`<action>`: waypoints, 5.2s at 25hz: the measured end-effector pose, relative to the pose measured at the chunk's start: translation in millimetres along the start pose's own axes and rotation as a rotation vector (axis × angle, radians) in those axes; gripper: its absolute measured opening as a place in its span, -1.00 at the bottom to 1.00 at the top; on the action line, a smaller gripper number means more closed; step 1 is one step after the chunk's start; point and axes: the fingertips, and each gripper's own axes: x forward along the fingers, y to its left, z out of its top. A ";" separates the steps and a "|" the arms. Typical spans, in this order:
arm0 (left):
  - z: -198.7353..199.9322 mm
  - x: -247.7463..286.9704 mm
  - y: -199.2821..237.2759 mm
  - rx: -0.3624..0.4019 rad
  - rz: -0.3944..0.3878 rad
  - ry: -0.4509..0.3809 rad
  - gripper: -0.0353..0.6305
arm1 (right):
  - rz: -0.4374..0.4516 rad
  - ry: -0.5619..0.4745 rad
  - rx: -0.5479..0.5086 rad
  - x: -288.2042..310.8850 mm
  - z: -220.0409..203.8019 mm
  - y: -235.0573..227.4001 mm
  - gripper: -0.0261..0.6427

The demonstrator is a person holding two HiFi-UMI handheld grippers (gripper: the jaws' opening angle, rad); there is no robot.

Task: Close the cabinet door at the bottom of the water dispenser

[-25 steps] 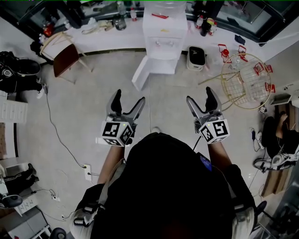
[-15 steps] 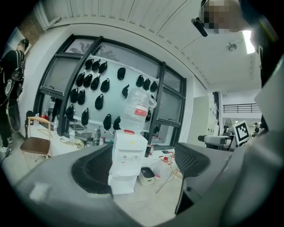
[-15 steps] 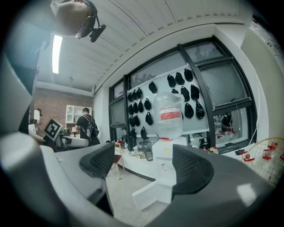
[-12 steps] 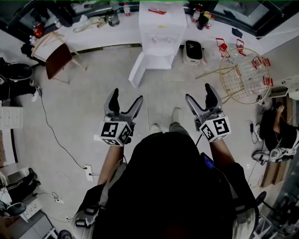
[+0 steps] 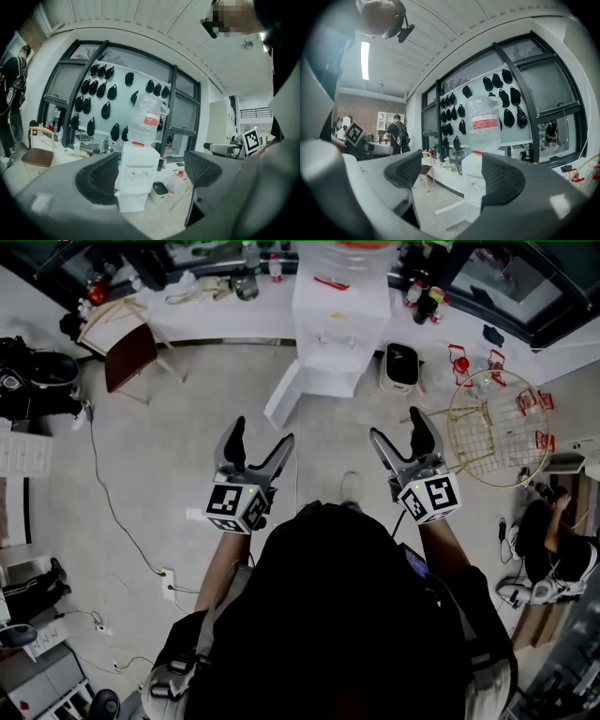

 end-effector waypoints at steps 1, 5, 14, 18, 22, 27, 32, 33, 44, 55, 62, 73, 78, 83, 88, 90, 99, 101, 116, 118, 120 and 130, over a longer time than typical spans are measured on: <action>2.4 6.9 -0.7 0.002 0.006 -0.004 0.44 | 0.009 -0.005 -0.003 5.4 2.5 -6.3 0.27; 8.7 33.7 -4.8 0.010 0.035 -0.013 0.44 | 0.035 -0.013 -0.015 20.2 8.4 -33.8 0.27; 7.5 86.7 -14.1 0.039 0.099 0.001 0.45 | 0.135 -0.015 -0.056 49.5 10.3 -83.6 0.29; -6.4 108.7 -18.3 0.012 0.138 0.020 0.45 | 0.185 0.006 -0.065 62.3 3.2 -102.3 0.31; -24.8 125.2 -22.6 -0.020 0.181 0.040 0.45 | 0.222 0.036 -0.037 71.8 -9.9 -122.1 0.31; -49.4 141.6 -31.1 -0.024 0.208 0.090 0.45 | 0.259 0.078 -0.002 82.8 -37.4 -139.4 0.30; -79.8 147.6 -26.3 -0.023 0.229 0.139 0.45 | 0.264 0.125 0.028 95.4 -72.7 -146.2 0.30; -88.5 148.2 -22.2 -0.027 0.234 0.151 0.45 | 0.260 0.134 0.033 98.8 -80.9 -146.9 0.30; -191.2 161.0 41.0 -0.079 0.272 0.279 0.45 | 0.254 0.260 0.073 147.0 -184.5 -140.8 0.30; -305.9 159.6 111.8 -0.184 0.303 0.371 0.45 | 0.331 0.377 0.072 210.4 -301.4 -90.9 0.25; -381.4 161.9 160.3 -0.246 0.319 0.407 0.45 | 0.334 0.462 0.045 230.3 -368.5 -77.1 0.22; -462.9 172.3 219.8 -0.258 0.274 0.528 0.45 | 0.233 0.593 0.076 256.4 -438.8 -69.5 0.22; -487.6 188.6 241.7 -0.232 0.245 0.579 0.45 | 0.223 0.625 0.094 264.9 -445.0 -59.3 0.21; -502.2 205.0 258.2 -0.229 0.234 0.598 0.45 | 0.232 0.651 0.098 267.0 -451.6 -56.2 0.20; -520.5 213.5 274.3 -0.219 0.239 0.638 0.45 | 0.227 0.671 0.107 266.5 -458.1 -60.6 0.20; -530.2 215.5 277.5 -0.210 0.236 0.661 0.45 | 0.223 0.674 0.109 265.2 -459.7 -63.4 0.20; -555.4 225.0 290.7 -0.181 0.239 0.725 0.45 | 0.202 0.676 0.124 258.6 -460.3 -76.7 0.19; -558.7 227.0 289.0 -0.183 0.239 0.733 0.45 | 0.198 0.676 0.130 254.2 -461.5 -79.7 0.18; -568.7 222.6 240.1 -0.171 0.212 0.791 0.45 | 0.156 0.624 0.188 206.4 -456.5 -94.0 0.13; -571.6 223.1 228.1 -0.184 0.200 0.799 0.45 | 0.149 0.620 0.190 199.7 -455.1 -98.7 0.13; -574.1 224.6 217.0 -0.196 0.193 0.804 0.45 | 0.132 0.630 0.197 192.0 -454.2 -104.4 0.12; -578.3 236.7 168.2 -0.185 0.145 0.844 0.45 | 0.056 0.553 0.214 157.5 -439.4 -137.3 0.08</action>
